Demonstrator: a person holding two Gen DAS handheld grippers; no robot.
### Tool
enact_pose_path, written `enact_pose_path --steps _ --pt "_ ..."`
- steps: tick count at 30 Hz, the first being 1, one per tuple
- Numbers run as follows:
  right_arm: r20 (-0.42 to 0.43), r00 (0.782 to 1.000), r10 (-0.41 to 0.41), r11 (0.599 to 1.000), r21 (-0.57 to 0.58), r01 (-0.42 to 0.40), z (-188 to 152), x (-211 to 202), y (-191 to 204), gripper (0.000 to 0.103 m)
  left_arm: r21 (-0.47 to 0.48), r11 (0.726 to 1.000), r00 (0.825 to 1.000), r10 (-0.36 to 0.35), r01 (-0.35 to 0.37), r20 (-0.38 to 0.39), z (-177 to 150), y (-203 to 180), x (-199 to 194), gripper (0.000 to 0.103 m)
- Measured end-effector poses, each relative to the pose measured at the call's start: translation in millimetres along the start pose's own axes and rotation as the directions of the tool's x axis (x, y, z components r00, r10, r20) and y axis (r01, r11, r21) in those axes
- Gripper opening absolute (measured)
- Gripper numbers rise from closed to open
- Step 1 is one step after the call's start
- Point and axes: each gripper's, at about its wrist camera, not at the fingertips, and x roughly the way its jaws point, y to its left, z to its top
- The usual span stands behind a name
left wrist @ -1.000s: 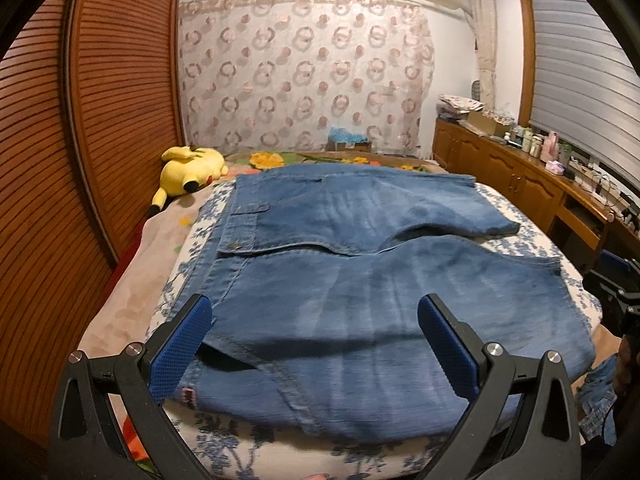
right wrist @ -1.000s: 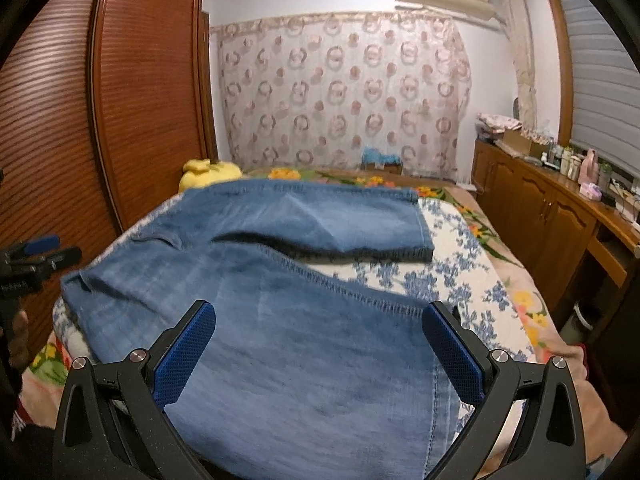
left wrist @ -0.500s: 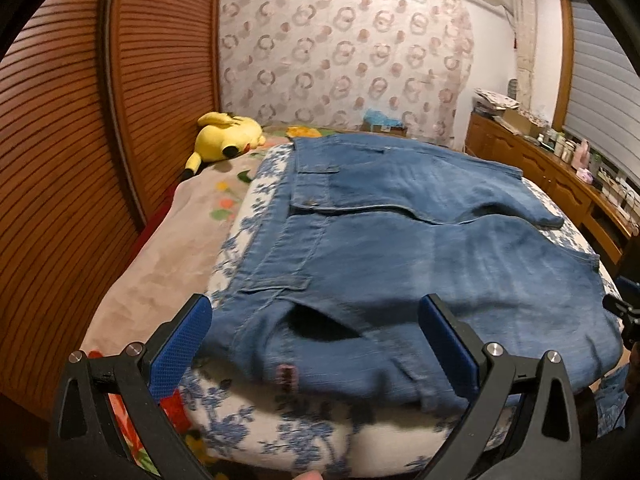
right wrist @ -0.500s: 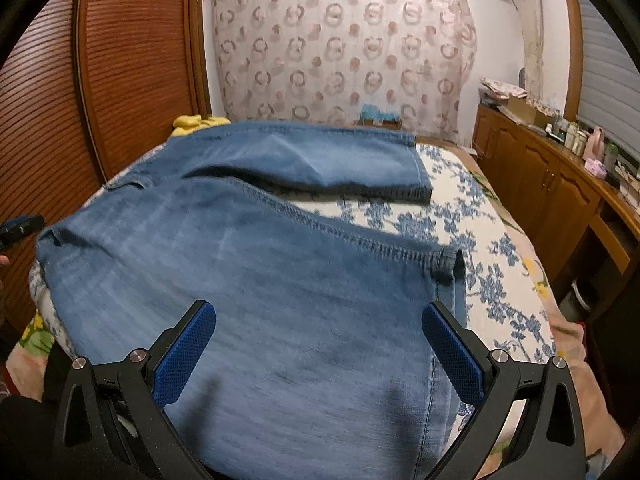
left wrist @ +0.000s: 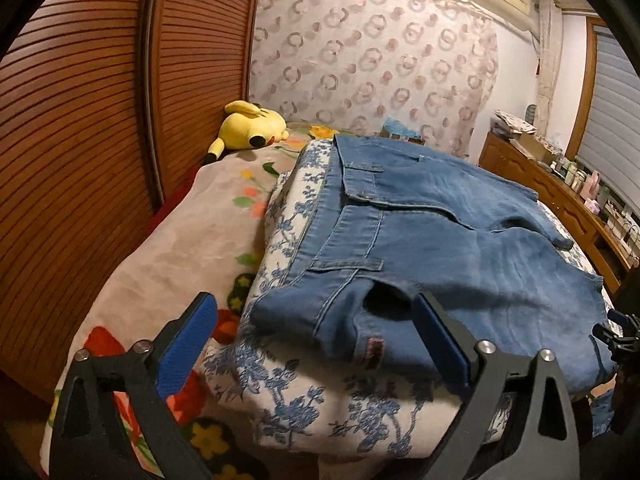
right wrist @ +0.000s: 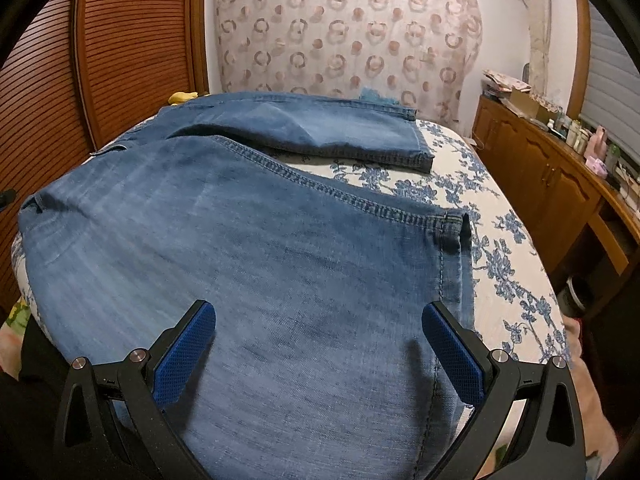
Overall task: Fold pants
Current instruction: 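Lower the left tool to the jeans waistband edge and close on it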
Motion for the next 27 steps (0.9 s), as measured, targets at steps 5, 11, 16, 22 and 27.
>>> enact_pose_path --steps 5,11,16,22,27 --pt "0.005 1.0 0.002 1.0 0.005 -0.002 -2 0 1 0.103 -0.026 1.0 1.0 -0.01 0.01 -0.002 -6 6 4 0.072" --pt "0.03 0.999 0.013 1.0 0.005 -0.014 -2 -9 -2 0.103 -0.033 0.999 0.999 -0.012 0.011 -0.043 -13 6 15 0.058" --pt "0.031 0.999 0.017 1.0 0.011 -0.017 -3 -10 -3 0.103 -0.048 0.999 0.997 -0.011 0.008 -0.076 -16 7 23 0.058" --pt "0.029 0.999 0.017 1.0 0.015 -0.017 8 3 -10 0.103 -0.054 0.999 0.995 -0.004 -0.002 -0.102 -16 5 31 0.058" --pt "0.033 0.999 0.022 0.999 0.025 -0.023 13 3 -13 0.103 -0.054 0.998 0.996 -0.028 0.023 -0.08 -13 0 27 0.028"
